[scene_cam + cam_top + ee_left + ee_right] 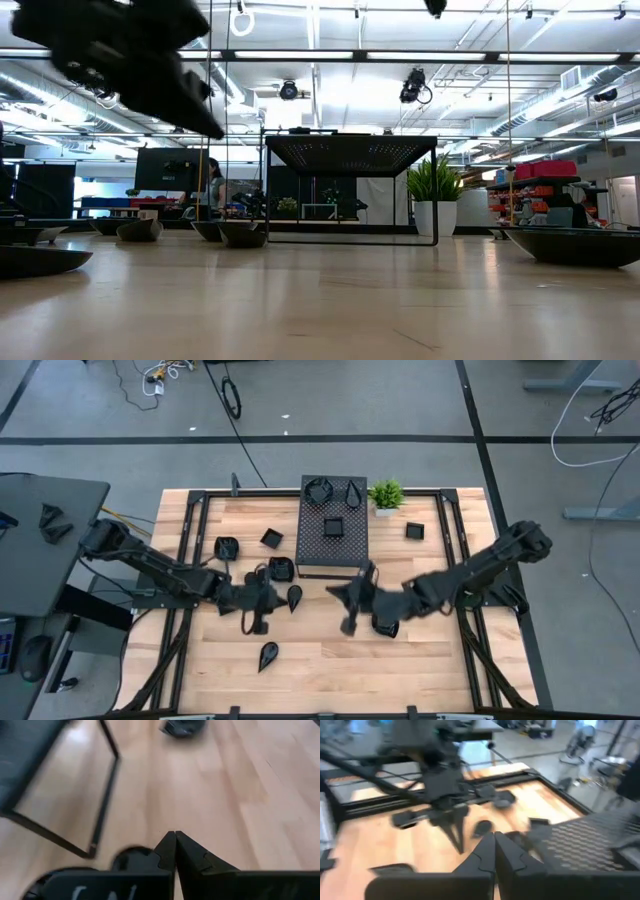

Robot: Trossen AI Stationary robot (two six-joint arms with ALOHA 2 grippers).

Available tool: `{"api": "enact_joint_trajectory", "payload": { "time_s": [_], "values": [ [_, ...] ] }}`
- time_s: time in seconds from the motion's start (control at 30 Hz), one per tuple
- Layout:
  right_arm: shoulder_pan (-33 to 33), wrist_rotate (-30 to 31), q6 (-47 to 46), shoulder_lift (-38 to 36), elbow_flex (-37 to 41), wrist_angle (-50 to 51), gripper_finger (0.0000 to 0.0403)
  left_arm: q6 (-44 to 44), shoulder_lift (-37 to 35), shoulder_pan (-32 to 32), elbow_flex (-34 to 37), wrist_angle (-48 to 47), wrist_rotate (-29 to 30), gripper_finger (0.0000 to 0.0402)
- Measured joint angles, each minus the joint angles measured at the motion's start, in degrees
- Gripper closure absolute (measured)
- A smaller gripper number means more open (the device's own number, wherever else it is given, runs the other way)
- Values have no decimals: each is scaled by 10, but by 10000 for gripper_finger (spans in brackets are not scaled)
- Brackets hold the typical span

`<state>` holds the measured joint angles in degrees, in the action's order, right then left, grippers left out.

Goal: Pick & Place Mini shaped plates
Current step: Stack the black leaf-shaped plate on top of the black leaf-shaped plates on the shelf

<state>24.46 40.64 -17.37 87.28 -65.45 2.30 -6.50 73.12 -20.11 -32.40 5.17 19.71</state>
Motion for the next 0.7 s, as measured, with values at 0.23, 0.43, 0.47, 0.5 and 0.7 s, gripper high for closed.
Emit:
{"api": "enact_joint_trajectory", "payload": {
  "time_s": [0.23,0.43,0.47,0.5,0.7],
  "values": [
    [47,74,3,56,0,-28,401,-18,-4,-60,-32,-178,4,390],
    [54,82,1,91,0,-25,401,-33,-4,-43,-33,-273,21,376],
    [56,82,-2,93,0,-23,401,-34,-4,-31,-33,-280,21,367],
    [58,82,-3,94,0,-23,401,-33,-4,-18,-33,-283,24,356],
    [56,85,-6,96,0,-23,401,53,-4,73,-33,-251,30,270]
  ]
}}
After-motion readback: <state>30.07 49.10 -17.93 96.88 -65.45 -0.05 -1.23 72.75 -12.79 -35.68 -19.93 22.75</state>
